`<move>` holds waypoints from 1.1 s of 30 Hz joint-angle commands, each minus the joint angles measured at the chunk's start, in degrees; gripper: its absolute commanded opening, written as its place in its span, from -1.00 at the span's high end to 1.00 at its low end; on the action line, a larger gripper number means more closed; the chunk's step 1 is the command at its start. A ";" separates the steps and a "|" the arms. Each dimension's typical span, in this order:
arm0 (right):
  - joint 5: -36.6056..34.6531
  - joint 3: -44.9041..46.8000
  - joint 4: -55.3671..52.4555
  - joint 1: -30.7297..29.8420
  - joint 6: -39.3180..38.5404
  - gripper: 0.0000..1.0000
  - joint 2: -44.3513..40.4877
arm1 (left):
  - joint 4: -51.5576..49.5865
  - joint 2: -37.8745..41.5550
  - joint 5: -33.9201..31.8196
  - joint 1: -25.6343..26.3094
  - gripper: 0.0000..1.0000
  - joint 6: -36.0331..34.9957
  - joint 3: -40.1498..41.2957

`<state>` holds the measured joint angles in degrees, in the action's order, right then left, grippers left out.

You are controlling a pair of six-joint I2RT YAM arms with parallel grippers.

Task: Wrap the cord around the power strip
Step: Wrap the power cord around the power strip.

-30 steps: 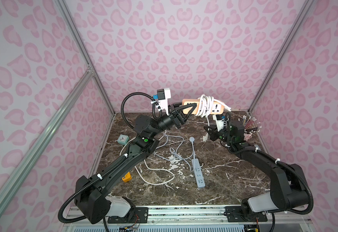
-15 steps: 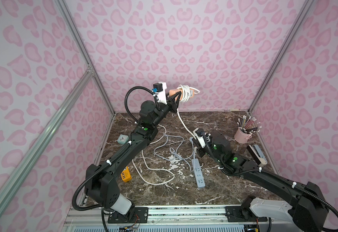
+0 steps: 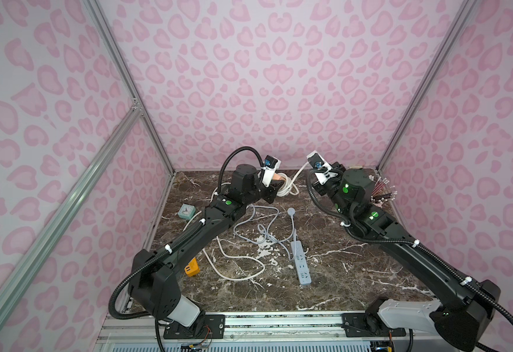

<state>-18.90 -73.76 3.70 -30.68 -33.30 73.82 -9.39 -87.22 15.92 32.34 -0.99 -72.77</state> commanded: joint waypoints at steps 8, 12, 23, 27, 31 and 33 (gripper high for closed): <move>28.10 -12.83 -2.32 16.49 17.86 1.00 15.94 | 26.00 10.97 35.42 3.87 0.95 24.49 10.46; 42.04 -4.79 2.46 19.87 27.32 1.00 15.83 | 50.82 11.54 35.10 2.94 0.95 41.66 11.80; 60.87 23.19 25.15 18.53 56.10 1.00 5.75 | 82.30 -1.65 16.25 1.15 0.95 60.72 9.77; 64.10 28.37 31.63 16.99 67.88 0.99 1.61 | 79.26 -1.59 8.56 1.73 0.95 53.70 12.53; 63.48 33.25 39.94 15.60 80.84 0.88 -1.61 | 70.88 -0.92 0.82 3.14 0.95 39.98 14.10; 63.37 35.42 45.06 14.92 88.21 0.87 -2.45 | 70.35 -2.07 -2.58 3.78 0.95 35.24 15.52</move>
<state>43.07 -40.27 41.15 -15.05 40.93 72.25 52.14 -89.08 26.57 35.92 46.06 -58.02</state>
